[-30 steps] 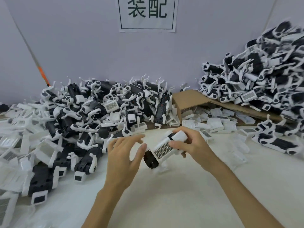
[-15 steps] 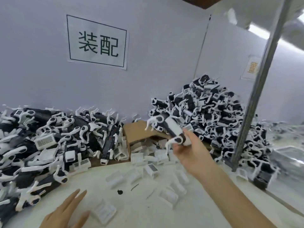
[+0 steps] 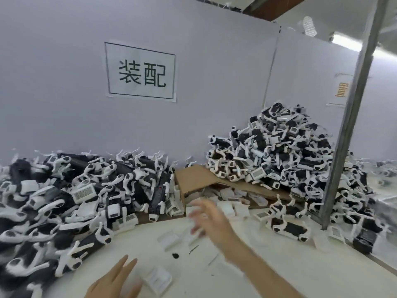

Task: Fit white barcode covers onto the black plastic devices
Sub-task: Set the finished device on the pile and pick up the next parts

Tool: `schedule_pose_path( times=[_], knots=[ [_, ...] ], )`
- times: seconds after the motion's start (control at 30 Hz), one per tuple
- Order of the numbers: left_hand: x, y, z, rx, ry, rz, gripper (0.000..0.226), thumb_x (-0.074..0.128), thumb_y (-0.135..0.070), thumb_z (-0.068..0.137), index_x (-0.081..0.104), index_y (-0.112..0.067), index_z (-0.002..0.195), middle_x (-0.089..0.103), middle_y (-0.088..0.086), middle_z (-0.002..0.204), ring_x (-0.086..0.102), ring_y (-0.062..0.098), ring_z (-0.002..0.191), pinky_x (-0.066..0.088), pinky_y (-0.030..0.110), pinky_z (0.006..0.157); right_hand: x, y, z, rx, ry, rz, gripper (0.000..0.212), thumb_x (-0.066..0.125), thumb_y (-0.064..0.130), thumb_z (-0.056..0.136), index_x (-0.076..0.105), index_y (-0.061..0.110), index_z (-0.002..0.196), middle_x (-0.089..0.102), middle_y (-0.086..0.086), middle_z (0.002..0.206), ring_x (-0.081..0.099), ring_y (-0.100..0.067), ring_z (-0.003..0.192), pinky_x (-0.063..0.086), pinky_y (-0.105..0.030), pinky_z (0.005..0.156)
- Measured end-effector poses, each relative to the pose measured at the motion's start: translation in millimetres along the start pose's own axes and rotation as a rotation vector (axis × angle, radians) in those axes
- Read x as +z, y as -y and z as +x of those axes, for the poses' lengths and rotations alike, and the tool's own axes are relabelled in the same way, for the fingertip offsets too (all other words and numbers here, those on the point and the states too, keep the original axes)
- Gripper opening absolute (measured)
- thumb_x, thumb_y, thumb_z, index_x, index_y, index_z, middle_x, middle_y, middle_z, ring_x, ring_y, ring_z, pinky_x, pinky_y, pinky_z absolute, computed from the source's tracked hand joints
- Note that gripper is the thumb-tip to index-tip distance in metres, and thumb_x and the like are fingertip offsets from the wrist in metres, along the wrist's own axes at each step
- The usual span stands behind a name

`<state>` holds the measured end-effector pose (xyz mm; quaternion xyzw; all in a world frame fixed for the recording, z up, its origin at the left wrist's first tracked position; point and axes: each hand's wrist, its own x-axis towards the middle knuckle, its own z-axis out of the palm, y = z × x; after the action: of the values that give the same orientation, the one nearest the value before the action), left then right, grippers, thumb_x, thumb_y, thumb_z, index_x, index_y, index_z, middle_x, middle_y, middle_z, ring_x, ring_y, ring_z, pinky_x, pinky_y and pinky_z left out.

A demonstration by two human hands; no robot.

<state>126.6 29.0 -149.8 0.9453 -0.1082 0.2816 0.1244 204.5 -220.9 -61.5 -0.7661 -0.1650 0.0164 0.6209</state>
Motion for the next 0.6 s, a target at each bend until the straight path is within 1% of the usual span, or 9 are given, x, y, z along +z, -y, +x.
schedule_pose_path(
  times=[0.03,0.07,0.13,0.27,0.33,0.43,0.5,0.53,0.6],
  knots=[
    [-5.5,1.2,-0.8,-0.052,0.158,-0.07,0.065,0.018,-0.065,0.101,0.069,-0.034,0.126,0.036,-0.019,0.158,0.072,0.002,0.096,0.06,0.037,0.075,12.3,-20.8,-16.3,0.032,0.031,-0.009,0.028,0.06,0.008,0.094,0.062,0.023,0.117,0.071,0.005,0.097,0.068,-0.012,0.066,0.049,-0.022,0.057],
    [-3.6,-0.1,-2.0,-0.105,0.194,-0.122,0.051,0.027,-0.064,0.101,0.049,-0.044,0.142,0.026,-0.014,0.163,0.06,-0.002,0.12,0.051,0.034,0.097,21.3,-35.6,-28.9,0.053,0.055,-0.009,0.027,0.058,0.002,0.093,0.063,0.022,0.111,0.071,0.004,0.093,0.067,-0.014,0.063,0.047,-0.023,0.056],
    [-10.5,-0.3,-8.3,-0.266,0.294,-0.198,0.054,0.039,-0.056,0.102,0.027,-0.041,0.153,0.015,-0.017,0.164,0.038,0.0,0.14,0.03,0.022,0.112,36.3,-51.8,-50.2,0.054,0.106,-0.046,0.03,0.057,-0.008,0.092,0.067,0.017,0.105,0.071,0.0,0.088,0.063,-0.018,0.06,0.046,-0.023,0.055],
    [-45.9,-11.9,-9.2,-0.321,0.214,-0.277,0.038,0.047,-0.042,0.103,0.044,-0.04,0.141,0.044,-0.023,0.147,0.045,-0.004,0.127,0.032,0.011,0.095,49.7,-53.4,-60.1,0.04,0.13,-0.055,0.029,0.059,-0.012,0.092,0.071,0.014,0.098,0.07,-0.007,0.084,0.06,-0.02,0.059,0.049,-0.024,0.06],
    [-74.5,-6.6,-7.1,-0.321,0.151,-0.227,0.03,0.051,-0.039,0.102,0.055,-0.04,0.132,0.055,-0.025,0.135,0.05,-0.004,0.119,0.036,0.014,0.093,53.4,-55.5,-60.6,0.043,0.127,-0.079,0.028,0.06,-0.013,0.091,0.072,0.013,0.095,0.071,-0.006,0.082,0.061,-0.02,0.058,0.049,-0.027,0.063],
    [-137.6,26.7,-4.3,-0.331,-0.114,-0.026,0.022,0.061,-0.029,0.096,0.069,-0.031,0.116,0.068,-0.018,0.117,0.063,0.008,0.102,0.047,0.026,0.083,55.2,-58.5,-60.2,0.031,0.129,-0.085,0.028,0.059,-0.013,0.09,0.072,0.012,0.093,0.071,-0.005,0.081,0.061,-0.022,0.057,0.048,-0.034,0.066],
    [-184.0,68.5,-7.6,-0.377,-0.292,0.15,0.023,0.065,-0.028,0.093,0.07,-0.026,0.115,0.07,-0.005,0.119,0.068,0.02,0.094,0.051,0.034,0.079,55.4,-57.1,-59.7,0.031,0.117,-0.089,0.028,0.059,-0.013,0.091,0.072,0.012,0.09,0.071,-0.005,0.08,0.06,-0.02,0.056,0.048,-0.026,0.062],
    [-205.0,94.7,-10.7,-0.453,-0.318,0.265,0.028,0.066,-0.033,0.092,0.069,-0.024,0.119,0.069,0.003,0.124,0.068,0.027,0.097,0.053,0.042,0.082,55.3,-56.5,-59.1,0.03,0.106,-0.089,0.027,0.059,-0.013,0.091,0.072,0.011,0.089,0.072,-0.005,0.079,0.06,-0.018,0.055,0.048,-0.022,0.059],
    [-236.0,153.4,-24.0,-0.748,-0.166,0.494,0.051,0.065,-0.052,0.09,0.059,-0.026,0.133,0.061,0.013,0.136,0.062,0.04,0.111,0.051,0.058,0.091,56.6,-54.8,-56.3,0.051,0.082,-0.081,0.027,0.058,-0.012,0.091,0.072,0.011,0.087,0.072,-0.005,0.077,0.06,-0.016,0.053,0.047,-0.019,0.055]
  ],
)
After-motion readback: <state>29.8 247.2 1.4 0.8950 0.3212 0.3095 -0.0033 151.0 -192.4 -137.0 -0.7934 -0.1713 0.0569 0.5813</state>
